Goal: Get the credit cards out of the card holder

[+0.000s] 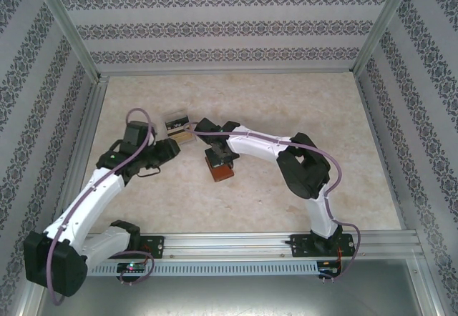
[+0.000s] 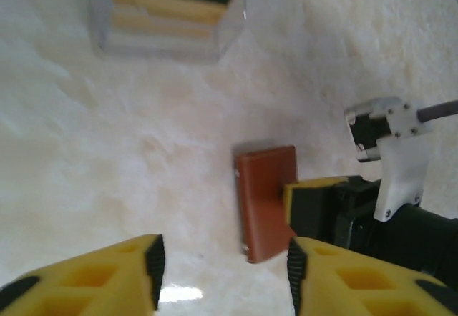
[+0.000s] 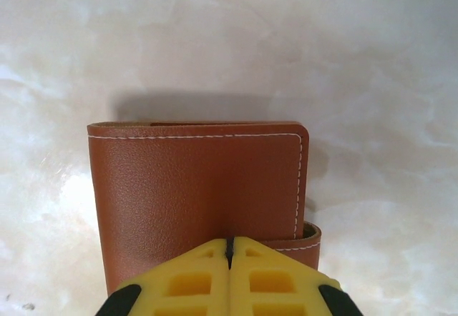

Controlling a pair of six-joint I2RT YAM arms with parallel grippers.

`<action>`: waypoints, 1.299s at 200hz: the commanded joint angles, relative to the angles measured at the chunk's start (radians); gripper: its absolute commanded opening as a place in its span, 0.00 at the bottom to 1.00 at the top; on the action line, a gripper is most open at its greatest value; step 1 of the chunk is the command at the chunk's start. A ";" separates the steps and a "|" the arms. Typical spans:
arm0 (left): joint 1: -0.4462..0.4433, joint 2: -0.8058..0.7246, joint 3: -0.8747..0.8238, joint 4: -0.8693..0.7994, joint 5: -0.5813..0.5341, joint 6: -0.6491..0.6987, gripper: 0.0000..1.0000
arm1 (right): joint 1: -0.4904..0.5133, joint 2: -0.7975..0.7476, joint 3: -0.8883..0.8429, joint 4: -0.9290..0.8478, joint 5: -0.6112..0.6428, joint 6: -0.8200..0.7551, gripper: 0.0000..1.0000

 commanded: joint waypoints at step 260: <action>-0.253 0.669 -0.033 0.429 -0.015 -0.431 0.00 | -0.087 -0.180 -0.233 0.278 -0.225 0.221 0.00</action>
